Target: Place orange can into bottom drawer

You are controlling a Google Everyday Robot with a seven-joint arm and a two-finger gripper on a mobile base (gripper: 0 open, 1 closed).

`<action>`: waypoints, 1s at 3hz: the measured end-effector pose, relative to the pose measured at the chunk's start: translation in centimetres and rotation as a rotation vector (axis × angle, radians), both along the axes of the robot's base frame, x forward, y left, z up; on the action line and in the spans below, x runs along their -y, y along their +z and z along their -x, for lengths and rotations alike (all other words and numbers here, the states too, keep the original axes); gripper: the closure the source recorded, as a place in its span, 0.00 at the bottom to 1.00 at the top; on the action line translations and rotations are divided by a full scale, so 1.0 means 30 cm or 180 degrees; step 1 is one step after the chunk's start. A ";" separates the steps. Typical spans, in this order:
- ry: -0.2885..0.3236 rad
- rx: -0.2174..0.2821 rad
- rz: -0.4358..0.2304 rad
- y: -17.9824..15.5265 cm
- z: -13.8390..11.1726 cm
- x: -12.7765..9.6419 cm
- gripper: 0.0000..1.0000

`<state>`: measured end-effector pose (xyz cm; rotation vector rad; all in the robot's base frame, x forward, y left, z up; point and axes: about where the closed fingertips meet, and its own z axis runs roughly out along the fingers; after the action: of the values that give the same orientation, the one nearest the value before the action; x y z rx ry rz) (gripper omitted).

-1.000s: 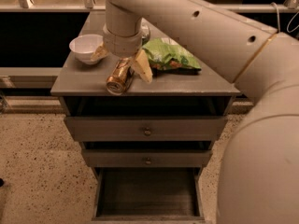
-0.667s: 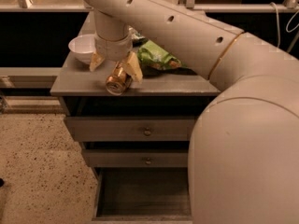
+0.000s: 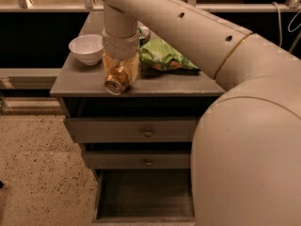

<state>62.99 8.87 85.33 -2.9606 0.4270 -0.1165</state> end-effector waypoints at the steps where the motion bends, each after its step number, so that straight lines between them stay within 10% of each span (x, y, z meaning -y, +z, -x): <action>1: -0.0327 -0.0103 -0.0282 0.090 0.096 0.065 0.84; 2: -0.0873 -0.0376 -0.0722 0.113 0.234 0.104 1.00; 3: -0.1473 -0.1025 -0.1215 -0.088 0.354 0.112 1.00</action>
Offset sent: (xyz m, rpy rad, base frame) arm -0.1302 -0.2257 -0.0402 0.5951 0.4905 -1.0908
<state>52.35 5.52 82.68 -2.4567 1.0405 0.3562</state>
